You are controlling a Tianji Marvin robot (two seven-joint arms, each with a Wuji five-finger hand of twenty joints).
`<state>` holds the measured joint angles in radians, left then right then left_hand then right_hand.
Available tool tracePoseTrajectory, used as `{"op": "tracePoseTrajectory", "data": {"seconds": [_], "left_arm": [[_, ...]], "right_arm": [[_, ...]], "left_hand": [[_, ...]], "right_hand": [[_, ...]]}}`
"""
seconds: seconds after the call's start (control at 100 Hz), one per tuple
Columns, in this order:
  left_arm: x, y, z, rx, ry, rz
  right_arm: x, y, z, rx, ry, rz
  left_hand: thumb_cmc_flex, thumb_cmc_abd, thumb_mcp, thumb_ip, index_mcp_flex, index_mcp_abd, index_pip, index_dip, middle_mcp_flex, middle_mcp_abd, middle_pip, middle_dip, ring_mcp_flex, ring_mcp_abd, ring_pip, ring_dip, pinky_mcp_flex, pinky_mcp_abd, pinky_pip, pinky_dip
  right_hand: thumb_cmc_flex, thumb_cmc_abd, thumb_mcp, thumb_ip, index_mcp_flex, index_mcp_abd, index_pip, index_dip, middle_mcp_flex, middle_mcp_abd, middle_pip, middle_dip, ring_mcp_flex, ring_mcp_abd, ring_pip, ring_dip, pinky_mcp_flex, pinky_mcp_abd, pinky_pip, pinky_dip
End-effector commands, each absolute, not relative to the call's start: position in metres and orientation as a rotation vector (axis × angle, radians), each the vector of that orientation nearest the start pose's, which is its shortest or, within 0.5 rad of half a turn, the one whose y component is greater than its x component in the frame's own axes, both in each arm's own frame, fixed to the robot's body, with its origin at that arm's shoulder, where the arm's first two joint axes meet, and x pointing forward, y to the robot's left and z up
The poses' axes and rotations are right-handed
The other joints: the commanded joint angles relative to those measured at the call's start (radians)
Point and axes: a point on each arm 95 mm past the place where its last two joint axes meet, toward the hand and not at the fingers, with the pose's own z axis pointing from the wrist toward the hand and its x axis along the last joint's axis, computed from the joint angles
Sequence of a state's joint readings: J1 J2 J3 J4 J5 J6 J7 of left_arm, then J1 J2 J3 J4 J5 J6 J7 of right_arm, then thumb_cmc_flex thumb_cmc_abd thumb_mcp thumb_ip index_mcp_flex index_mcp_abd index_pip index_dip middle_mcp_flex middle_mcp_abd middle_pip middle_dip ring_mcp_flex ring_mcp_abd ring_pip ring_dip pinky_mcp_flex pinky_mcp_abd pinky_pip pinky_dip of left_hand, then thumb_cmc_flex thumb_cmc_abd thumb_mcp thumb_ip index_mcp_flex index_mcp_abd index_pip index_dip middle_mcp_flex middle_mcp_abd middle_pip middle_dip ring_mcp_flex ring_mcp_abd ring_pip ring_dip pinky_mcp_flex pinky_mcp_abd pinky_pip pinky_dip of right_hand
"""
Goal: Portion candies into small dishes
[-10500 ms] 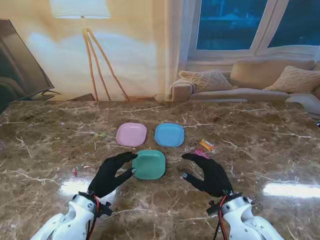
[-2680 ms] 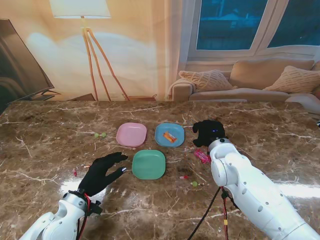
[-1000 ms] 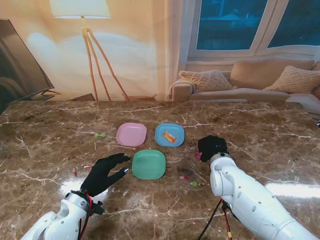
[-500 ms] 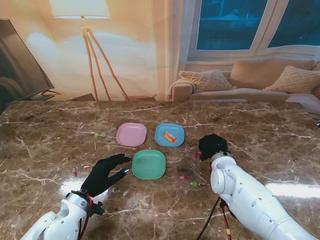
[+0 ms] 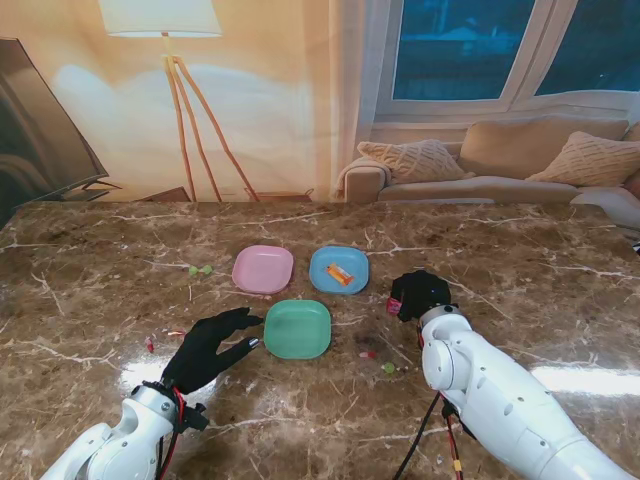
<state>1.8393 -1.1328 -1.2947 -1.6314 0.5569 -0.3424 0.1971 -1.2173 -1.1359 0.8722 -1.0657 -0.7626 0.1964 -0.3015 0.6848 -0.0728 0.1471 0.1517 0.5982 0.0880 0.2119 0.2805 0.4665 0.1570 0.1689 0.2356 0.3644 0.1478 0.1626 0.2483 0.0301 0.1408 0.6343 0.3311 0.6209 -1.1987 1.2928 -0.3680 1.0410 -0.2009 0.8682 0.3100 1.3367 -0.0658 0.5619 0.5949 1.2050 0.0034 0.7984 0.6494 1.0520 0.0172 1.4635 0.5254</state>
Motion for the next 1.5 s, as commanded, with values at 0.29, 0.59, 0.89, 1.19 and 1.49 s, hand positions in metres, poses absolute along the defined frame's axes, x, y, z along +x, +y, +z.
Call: {"op": "tracePoseTrajectory", "data": {"seconds": [0.29,0.59,0.89,1.19,1.49], "left_arm": [[0.314,0.0,-0.369,-1.592,1.184,-2.03],[0.315,-0.001,-0.368,-1.59,1.181,-2.035],[0.316,-0.001,-0.369,-1.592,1.179,-2.033],[0.315,0.001,-0.369,-1.598,1.176,-2.026],[0.314,0.007,-0.371,-1.609,1.171,-2.013]], "right_arm": [[0.444,-0.027,-0.432,1.377,1.418,1.212],[0.458,-0.015,-0.387,1.275,1.371,1.306],[0.483,0.013,-0.339,1.16,1.336,1.392],[0.508,0.05,-0.326,1.133,1.352,1.432],[0.524,0.077,-0.335,1.16,1.389,1.437]], "left_hand": [[0.017,0.037,-0.029,-0.02,0.015,-0.028,0.014,0.02,-0.037,-0.005,-0.012,-0.012,-0.015,-0.027,-0.029,-0.01,-0.018,-0.016,-0.033,-0.018],[0.016,0.036,-0.028,-0.019,0.018,-0.022,0.015,0.021,-0.038,-0.006,-0.007,-0.01,-0.014,-0.03,-0.023,-0.008,-0.02,-0.051,-0.019,-0.011],[0.016,0.036,-0.027,-0.018,0.016,-0.02,0.013,0.021,-0.038,-0.003,-0.008,-0.011,-0.015,-0.03,-0.022,-0.009,-0.021,-0.049,-0.019,-0.012],[0.016,0.036,-0.027,-0.018,0.014,-0.018,0.011,0.021,-0.038,-0.004,-0.008,-0.011,-0.015,-0.03,-0.022,-0.009,-0.022,-0.048,-0.021,-0.013],[0.016,0.037,-0.026,-0.018,0.014,-0.019,0.01,0.021,-0.037,-0.004,-0.008,-0.01,-0.015,-0.028,-0.022,-0.009,-0.021,-0.046,-0.022,-0.013]], "right_hand": [[0.086,0.226,-0.157,0.065,0.04,-0.043,0.201,-0.184,0.043,0.041,-0.056,0.005,0.057,0.033,-0.082,-0.031,-0.048,0.0,0.015,-0.018],[0.064,0.29,-0.084,0.102,0.012,-0.01,0.185,-0.095,0.028,0.059,-0.05,0.04,0.047,0.04,-0.08,-0.008,-0.064,0.008,0.021,-0.007],[0.04,0.333,-0.02,0.127,-0.008,0.002,0.174,-0.035,0.019,0.068,-0.035,0.082,0.032,0.038,-0.039,0.031,-0.081,0.003,0.055,0.01],[-0.011,0.396,-0.085,0.092,-0.049,0.017,0.12,-0.074,0.016,0.05,-0.051,0.084,0.021,0.016,-0.036,0.029,-0.103,-0.001,0.057,0.006],[-0.023,0.415,-0.102,0.086,-0.065,0.001,0.116,-0.082,-0.006,0.035,-0.055,0.102,-0.017,0.005,-0.027,0.034,-0.144,-0.004,0.047,0.0]]}}
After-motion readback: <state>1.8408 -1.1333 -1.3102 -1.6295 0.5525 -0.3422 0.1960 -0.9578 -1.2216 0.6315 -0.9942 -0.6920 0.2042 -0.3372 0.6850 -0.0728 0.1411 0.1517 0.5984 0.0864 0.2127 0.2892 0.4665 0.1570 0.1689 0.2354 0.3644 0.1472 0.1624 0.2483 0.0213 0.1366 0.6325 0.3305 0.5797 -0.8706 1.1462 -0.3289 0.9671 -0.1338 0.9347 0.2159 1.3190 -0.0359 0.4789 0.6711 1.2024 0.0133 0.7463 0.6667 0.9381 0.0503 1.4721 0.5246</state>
